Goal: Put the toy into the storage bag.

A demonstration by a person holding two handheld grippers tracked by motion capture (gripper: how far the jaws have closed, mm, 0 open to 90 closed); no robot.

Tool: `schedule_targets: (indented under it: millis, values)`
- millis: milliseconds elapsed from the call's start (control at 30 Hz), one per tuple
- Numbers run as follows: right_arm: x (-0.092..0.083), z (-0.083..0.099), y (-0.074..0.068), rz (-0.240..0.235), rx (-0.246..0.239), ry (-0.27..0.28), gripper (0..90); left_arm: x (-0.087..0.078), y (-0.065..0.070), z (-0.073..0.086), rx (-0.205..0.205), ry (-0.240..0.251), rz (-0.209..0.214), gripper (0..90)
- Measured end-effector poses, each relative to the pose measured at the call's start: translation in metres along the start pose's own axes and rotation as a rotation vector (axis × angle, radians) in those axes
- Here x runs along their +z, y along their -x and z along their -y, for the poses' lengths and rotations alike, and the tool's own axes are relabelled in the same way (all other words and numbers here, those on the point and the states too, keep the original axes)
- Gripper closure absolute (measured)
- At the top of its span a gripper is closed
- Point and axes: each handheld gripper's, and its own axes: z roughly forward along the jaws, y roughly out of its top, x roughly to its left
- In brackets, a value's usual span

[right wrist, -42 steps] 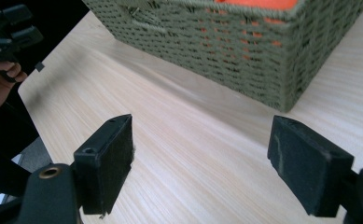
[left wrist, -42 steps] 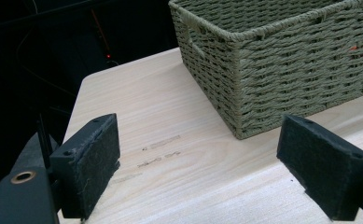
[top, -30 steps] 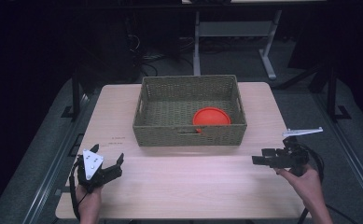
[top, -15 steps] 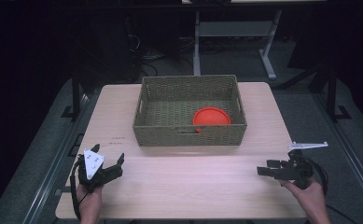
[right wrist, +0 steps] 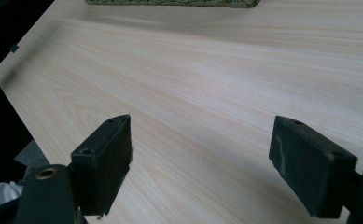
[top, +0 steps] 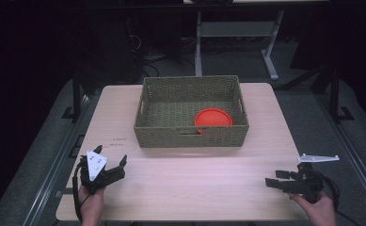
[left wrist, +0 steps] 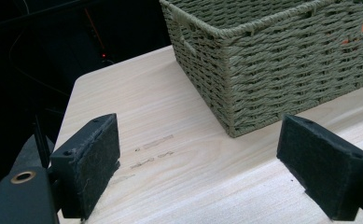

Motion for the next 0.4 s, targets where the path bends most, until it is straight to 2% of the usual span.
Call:
schedule_targets:
  millis: [200, 300, 333, 400]
  values:
    - [0.002, 0.008, -0.003, 0.004, -0.017, 0.008, 20.4, 0.0, 0.002, -0.001, 0.01, 0.002, 0.015, 12.7]
    - [0.005, 0.015, -0.003, -0.002, -0.019, 0.028, 20.4, 0.002, 0.0, -0.001, 0.013, 0.002, 0.015, 12.7]
    - [0.006, 0.017, -0.002, -0.004, -0.023, 0.028, 20.4, 0.002, 0.001, 0.0, 0.002, -0.002, 0.017, 12.7]
    - [0.005, 0.022, -0.002, -0.018, -0.034, 0.045, 20.3, 0.004, 0.0, -0.001, 0.01, -0.005, 0.022, 12.7]
